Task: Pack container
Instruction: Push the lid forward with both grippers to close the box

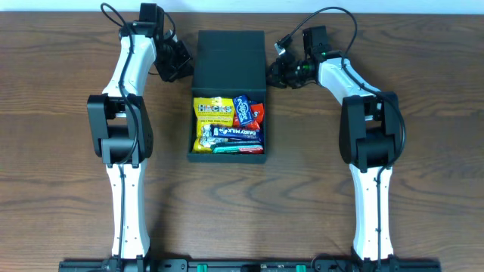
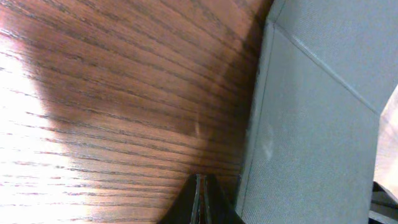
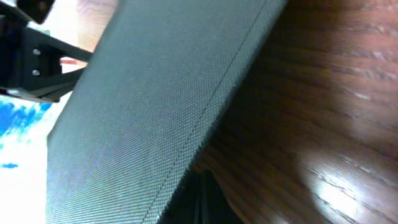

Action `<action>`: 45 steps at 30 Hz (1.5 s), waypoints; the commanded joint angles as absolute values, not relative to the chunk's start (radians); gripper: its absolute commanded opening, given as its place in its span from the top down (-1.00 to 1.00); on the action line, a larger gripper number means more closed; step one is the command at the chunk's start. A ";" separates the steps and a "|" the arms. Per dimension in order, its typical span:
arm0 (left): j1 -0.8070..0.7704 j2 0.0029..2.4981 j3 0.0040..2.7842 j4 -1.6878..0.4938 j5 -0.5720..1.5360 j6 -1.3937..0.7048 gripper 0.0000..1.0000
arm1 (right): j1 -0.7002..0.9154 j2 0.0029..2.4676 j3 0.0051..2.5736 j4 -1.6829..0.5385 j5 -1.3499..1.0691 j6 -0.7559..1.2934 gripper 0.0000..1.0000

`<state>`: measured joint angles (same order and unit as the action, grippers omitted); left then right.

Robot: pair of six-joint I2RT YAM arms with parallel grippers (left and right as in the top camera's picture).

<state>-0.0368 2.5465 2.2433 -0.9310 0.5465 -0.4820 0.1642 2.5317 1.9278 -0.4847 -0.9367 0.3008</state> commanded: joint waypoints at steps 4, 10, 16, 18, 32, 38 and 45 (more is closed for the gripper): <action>-0.037 2.564 2.255 -0.923 0.708 -0.314 0.89 | 0.165 2.548 1.930 -0.444 -1.192 0.200 0.97; -0.004 2.562 2.257 -0.922 0.868 -0.205 0.88 | 0.141 2.525 1.930 -0.445 -1.310 0.201 0.98; 0.009 2.540 2.262 -0.923 0.917 -0.152 0.89 | 0.138 2.441 1.930 -0.445 -1.317 0.200 0.98; 0.008 2.521 2.262 -0.923 0.916 -0.134 0.89 | 0.139 2.399 1.930 -0.445 -1.313 0.200 0.97; 0.009 2.313 2.263 -0.955 0.913 0.047 0.89 | 0.139 2.209 1.930 -0.484 -1.315 0.154 0.97; 0.009 2.219 2.263 -1.047 0.909 0.204 0.89 | 0.155 2.146 1.930 -0.651 -1.303 0.014 0.97; 0.009 2.179 2.263 -1.200 0.881 0.356 0.88 | 0.197 2.088 1.930 -0.905 -1.098 -0.135 0.97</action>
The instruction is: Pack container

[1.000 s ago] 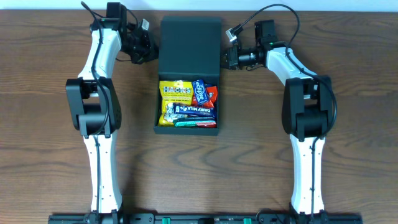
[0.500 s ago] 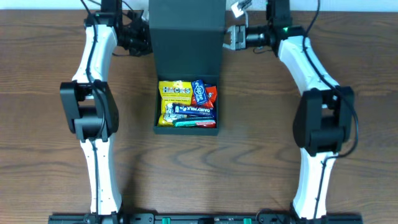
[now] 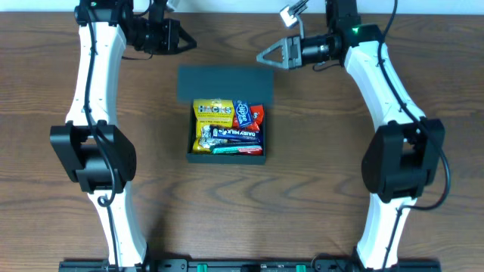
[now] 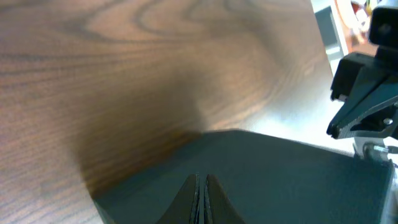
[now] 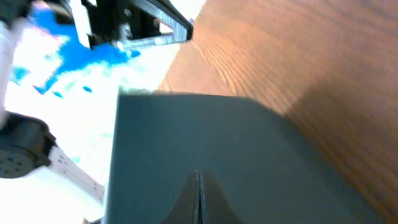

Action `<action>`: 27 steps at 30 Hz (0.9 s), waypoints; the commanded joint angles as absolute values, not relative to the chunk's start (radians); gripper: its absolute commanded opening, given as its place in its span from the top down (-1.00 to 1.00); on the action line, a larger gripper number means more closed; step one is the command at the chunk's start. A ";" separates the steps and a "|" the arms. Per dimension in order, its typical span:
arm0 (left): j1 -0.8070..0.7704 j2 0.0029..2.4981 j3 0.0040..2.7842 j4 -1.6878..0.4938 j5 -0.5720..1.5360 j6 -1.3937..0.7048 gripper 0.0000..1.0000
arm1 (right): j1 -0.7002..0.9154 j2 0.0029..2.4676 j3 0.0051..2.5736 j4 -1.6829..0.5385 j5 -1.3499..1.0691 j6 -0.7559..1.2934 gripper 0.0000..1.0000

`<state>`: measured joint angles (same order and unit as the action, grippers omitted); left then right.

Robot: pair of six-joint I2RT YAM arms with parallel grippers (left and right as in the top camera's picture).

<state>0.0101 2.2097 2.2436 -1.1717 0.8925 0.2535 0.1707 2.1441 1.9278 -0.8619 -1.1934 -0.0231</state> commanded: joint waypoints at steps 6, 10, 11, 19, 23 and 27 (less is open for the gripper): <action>0.009 2.178 2.263 -1.236 0.831 0.360 0.88 | 0.217 2.066 1.930 -0.962 -0.994 -0.147 0.97; 0.009 2.177 2.263 -1.243 0.826 0.360 0.88 | 0.216 2.066 1.930 -0.963 -0.989 -0.135 0.97; 0.008 2.177 2.263 -1.246 0.820 0.360 0.88 | 0.216 2.066 1.930 -0.966 -0.976 -0.135 0.97; -0.003 2.175 2.263 -1.297 0.688 0.359 0.88 | 0.224 2.012 1.930 -1.041 -0.654 -0.101 0.97; -0.006 2.142 2.263 -1.295 0.689 0.360 0.88 | 0.224 1.925 1.930 -1.015 -0.507 -0.117 0.97; -0.015 2.048 2.276 -1.229 0.708 0.350 0.88 | 0.226 1.814 1.930 -0.829 -0.486 -0.177 0.97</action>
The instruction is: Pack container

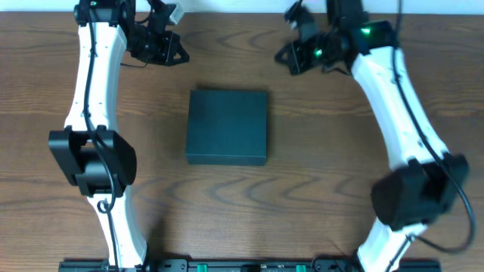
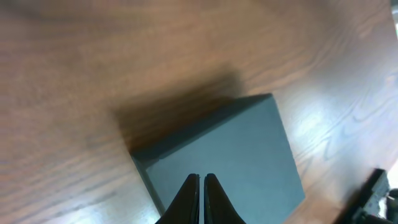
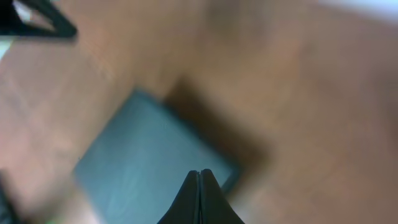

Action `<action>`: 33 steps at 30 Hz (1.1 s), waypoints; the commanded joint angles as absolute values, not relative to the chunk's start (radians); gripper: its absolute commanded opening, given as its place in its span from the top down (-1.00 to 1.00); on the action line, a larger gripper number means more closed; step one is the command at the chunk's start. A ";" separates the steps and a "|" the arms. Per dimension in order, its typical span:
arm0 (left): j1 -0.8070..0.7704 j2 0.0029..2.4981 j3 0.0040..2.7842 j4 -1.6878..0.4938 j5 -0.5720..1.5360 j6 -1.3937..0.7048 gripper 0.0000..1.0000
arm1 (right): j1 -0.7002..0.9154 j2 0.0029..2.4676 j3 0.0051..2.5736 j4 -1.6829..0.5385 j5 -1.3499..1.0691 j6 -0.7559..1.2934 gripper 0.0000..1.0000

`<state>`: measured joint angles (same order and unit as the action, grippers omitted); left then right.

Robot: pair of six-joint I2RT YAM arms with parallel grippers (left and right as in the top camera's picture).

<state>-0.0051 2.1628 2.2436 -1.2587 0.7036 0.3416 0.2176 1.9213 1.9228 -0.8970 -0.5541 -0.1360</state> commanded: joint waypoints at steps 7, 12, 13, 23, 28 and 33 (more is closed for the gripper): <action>-0.073 1.834 2.276 -0.983 0.636 0.235 0.88 | 0.239 1.699 1.930 -0.541 -0.486 -0.177 0.97; -0.108 1.716 2.271 -1.040 0.484 0.231 0.88 | 0.244 1.679 1.919 -0.729 -0.486 -0.197 0.95; -0.115 1.692 2.266 -1.040 0.484 0.230 0.88 | 0.244 1.660 1.905 -0.731 -0.479 -0.223 0.97; -0.194 1.363 1.956 -0.978 0.434 0.210 0.88 | 0.241 1.075 1.466 -0.534 -0.415 -0.363 0.97; -0.197 1.228 1.805 -1.056 0.447 0.200 0.88 | 0.241 0.755 1.188 -0.290 -0.368 -0.168 0.97; -0.197 1.111 1.791 -1.120 0.472 0.153 0.88 | 0.241 0.608 1.130 -0.542 -0.412 0.030 0.80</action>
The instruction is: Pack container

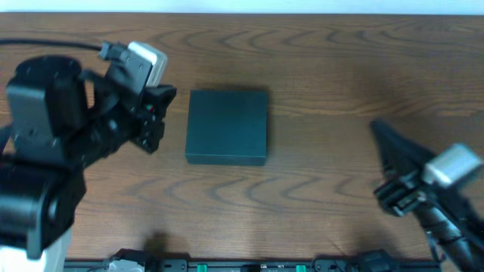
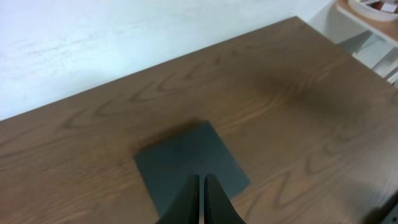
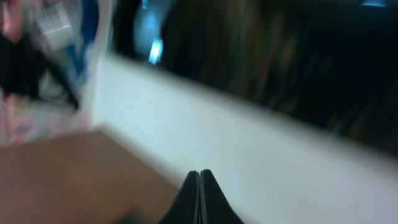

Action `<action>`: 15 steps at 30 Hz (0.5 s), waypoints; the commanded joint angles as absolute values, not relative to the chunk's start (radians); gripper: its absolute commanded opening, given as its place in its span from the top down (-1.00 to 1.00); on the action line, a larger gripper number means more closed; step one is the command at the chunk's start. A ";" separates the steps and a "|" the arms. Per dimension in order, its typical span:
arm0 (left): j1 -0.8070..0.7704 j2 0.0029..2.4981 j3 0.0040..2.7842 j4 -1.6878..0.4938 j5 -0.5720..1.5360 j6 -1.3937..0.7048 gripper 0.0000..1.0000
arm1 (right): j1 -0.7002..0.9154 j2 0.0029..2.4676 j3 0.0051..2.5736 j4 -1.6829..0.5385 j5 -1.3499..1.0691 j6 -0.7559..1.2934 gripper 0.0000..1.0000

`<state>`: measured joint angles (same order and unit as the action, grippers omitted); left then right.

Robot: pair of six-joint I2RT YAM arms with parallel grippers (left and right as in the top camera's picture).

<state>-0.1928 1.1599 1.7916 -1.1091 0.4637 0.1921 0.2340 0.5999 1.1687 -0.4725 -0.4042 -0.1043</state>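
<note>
The dark teal box (image 1: 227, 127) sits shut in the middle of the wooden table, its lid flat and its contents hidden. From high up, the left wrist view looks down on the box (image 2: 180, 163). My left gripper (image 1: 161, 102) hangs raised to the left of it, its fingers (image 2: 194, 198) pressed together on nothing. My right gripper (image 1: 378, 130) is at the near right, well away from the box. It is shut and empty, with its fingertips (image 3: 196, 180) pointing at a blurred white wall.
The wooden table (image 1: 340, 75) runs to a white wall (image 2: 93, 37) at the back. A grey shelf-like object (image 2: 367, 43) stands past the table's far right corner in the left wrist view. The right wrist view is blurred.
Both arms have left the far side of the table. The left now hangs high at the box's left, the right at the near right. The box stays shut, and both grippers stay shut.
At first the box lay open with snack packets showing, and both shut grippers were at the sides of the laid-back lid. Then the lid stood part-way over the packets. After that it was shut flat with the grippers off it, and now both arms are drawn back.
</note>
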 commanded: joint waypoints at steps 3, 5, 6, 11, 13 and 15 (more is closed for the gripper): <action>-0.197 1.074 1.791 -1.166 0.471 0.152 0.86 | 0.241 0.595 1.130 -0.656 -0.487 0.066 -0.47; -0.197 1.057 1.791 -1.208 0.471 0.136 -0.93 | 0.241 0.596 1.130 -0.731 -0.509 0.075 -0.98; -0.197 1.053 1.791 -1.223 0.472 0.133 -0.91 | 0.241 0.596 1.130 -0.765 -0.509 0.074 -0.98; -0.197 1.053 1.791 -1.349 0.471 0.134 -0.91 | 0.241 0.596 1.130 -0.950 -0.508 0.074 -0.99; -0.197 1.053 1.791 -1.383 0.471 0.134 -0.91 | 0.241 0.596 1.130 -1.021 -0.508 0.074 -0.99; -0.197 1.053 1.791 -1.403 0.471 0.134 -0.91 | 0.241 0.596 1.130 -1.087 -0.505 0.074 -0.98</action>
<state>-0.1928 1.0500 1.7920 -1.3907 0.4641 0.1444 0.2340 0.6010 1.1229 -1.0534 -0.4946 0.0589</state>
